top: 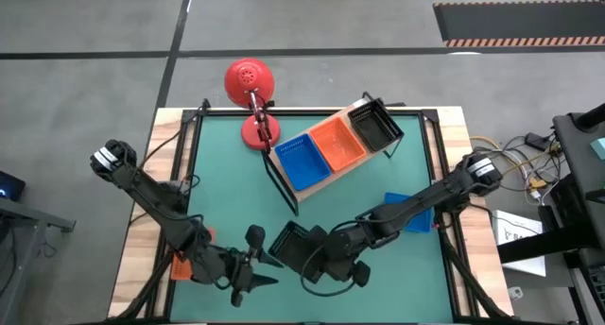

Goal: Stack baskets on shelf by color
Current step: Stack the black basket on top of the black baskets on the shelf

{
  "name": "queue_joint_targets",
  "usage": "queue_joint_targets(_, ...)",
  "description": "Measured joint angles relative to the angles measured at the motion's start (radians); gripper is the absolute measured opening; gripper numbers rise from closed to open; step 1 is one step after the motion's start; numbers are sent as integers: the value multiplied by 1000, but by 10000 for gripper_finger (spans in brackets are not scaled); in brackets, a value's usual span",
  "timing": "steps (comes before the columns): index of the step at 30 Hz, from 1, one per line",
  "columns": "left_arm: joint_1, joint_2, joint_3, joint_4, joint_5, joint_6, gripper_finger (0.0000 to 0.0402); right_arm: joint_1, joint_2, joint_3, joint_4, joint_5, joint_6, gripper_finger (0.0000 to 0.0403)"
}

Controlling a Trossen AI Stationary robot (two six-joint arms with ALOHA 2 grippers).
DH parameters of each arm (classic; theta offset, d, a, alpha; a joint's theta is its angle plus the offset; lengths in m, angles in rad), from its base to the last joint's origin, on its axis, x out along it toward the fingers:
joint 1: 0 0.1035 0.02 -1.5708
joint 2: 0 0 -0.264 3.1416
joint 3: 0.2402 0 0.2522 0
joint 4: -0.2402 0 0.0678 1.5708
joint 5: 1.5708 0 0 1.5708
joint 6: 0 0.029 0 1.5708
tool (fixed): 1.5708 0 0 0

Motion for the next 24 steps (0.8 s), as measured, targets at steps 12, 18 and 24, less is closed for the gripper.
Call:
queue_joint_targets(12,0,-27,-26,174,-21,223,164,-2,-268,-1,-204,134,-84,8)
queue_joint_targets(18,0,-27,-27,206,-21,297,164,-68,-430,-1,-348,298,-213,8)
queue_joint_targets(24,0,-27,-32,224,-21,294,164,-229,-554,-1,-507,296,-219,8)
